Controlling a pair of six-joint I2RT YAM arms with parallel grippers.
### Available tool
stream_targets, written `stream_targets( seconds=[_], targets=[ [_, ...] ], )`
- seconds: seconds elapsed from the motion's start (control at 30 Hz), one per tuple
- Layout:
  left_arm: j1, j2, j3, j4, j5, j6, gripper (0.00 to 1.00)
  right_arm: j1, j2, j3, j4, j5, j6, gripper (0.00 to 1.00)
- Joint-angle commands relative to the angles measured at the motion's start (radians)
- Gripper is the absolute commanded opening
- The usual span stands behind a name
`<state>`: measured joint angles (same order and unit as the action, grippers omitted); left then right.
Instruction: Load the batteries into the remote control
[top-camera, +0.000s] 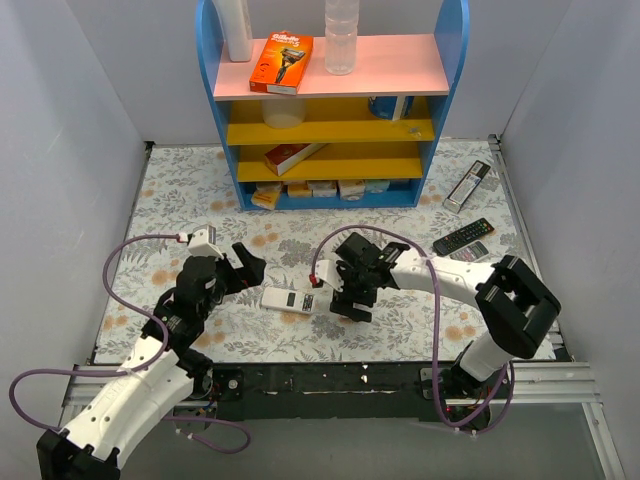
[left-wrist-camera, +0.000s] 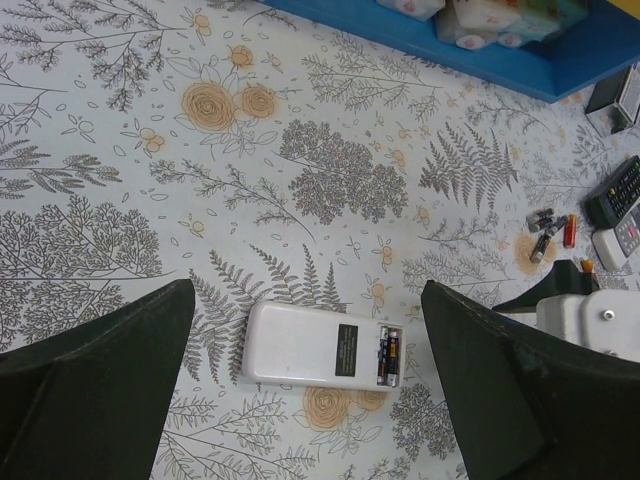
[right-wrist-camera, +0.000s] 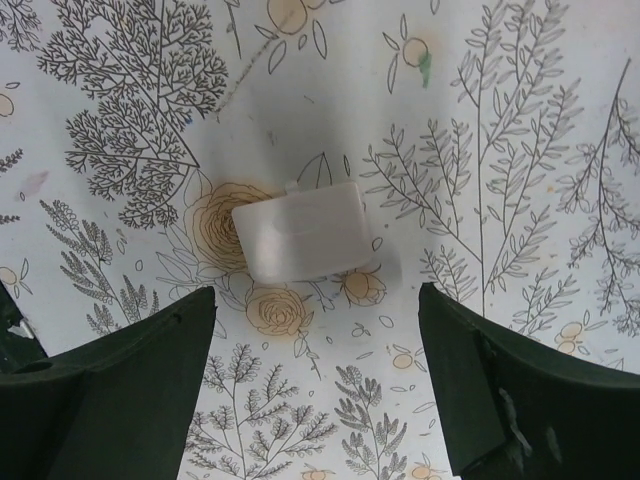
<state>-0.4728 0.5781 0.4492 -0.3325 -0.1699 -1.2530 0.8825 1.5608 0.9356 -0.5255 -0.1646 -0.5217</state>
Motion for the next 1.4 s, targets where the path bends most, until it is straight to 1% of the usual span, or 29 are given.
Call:
stream_targets(
  seconds=[0.0, 0.13, 0.47, 0.57, 0.6, 0.67, 0.7, 0.77, 0.9, 1.07, 1.2, 1.33, 1.37],
  targets=[
    [0.007, -0.029, -0.015, 0.004, -0.051, 0.017, 0.98, 0.036, 0.045, 0.055, 0.016, 0.056, -0.055, 0.88],
    [0.005, -0.031, -0.017, 0.006, -0.054, 0.018, 0.98, 0.052, 0.071, 0.065, 0.021, 0.069, -0.061, 0.86],
    [0.005, 0.005, -0.015, 0.013, -0.040, 0.020, 0.98, 0.073, 0.116, 0.071, 0.022, 0.045, -0.058, 0.83],
    [0.005, 0.014, -0.015, 0.015, -0.034, 0.020, 0.98, 0.073, 0.130, 0.074, 0.018, 0.031, -0.055, 0.79],
    [0.006, 0.017, -0.017, 0.015, -0.033, 0.020, 0.98, 0.073, 0.142, 0.077, 0.013, 0.031, -0.051, 0.77],
    [0.005, 0.023, -0.018, 0.015, -0.028, 0.015, 0.98, 0.073, 0.151, 0.081, 0.002, 0.030, -0.044, 0.75],
    [0.006, 0.028, -0.020, 0.015, -0.023, 0.015, 0.98, 0.073, 0.156, 0.081, -0.002, 0.028, -0.040, 0.71],
    [0.005, 0.040, -0.017, 0.015, -0.017, 0.015, 0.98, 0.073, 0.159, 0.080, -0.004, 0.023, -0.037, 0.67],
    [0.005, 0.054, -0.017, 0.016, -0.010, 0.014, 0.98, 0.073, 0.168, 0.078, -0.013, 0.019, -0.023, 0.51],
    [0.007, 0.078, -0.017, 0.018, 0.003, 0.013, 0.98, 0.073, 0.170, 0.081, -0.033, 0.016, 0.011, 0.44],
    [0.005, 0.103, -0.017, 0.020, 0.013, 0.003, 0.98, 0.073, 0.137, 0.075, 0.010, -0.016, 0.063, 0.37],
    [0.005, 0.140, -0.030, 0.038, 0.032, -0.046, 0.98, 0.073, 0.107, 0.071, 0.056, -0.026, 0.114, 0.30],
    [0.006, 0.149, -0.036, 0.041, 0.039, -0.057, 0.98, 0.073, 0.102, 0.071, 0.062, -0.026, 0.123, 0.29]
  ],
)
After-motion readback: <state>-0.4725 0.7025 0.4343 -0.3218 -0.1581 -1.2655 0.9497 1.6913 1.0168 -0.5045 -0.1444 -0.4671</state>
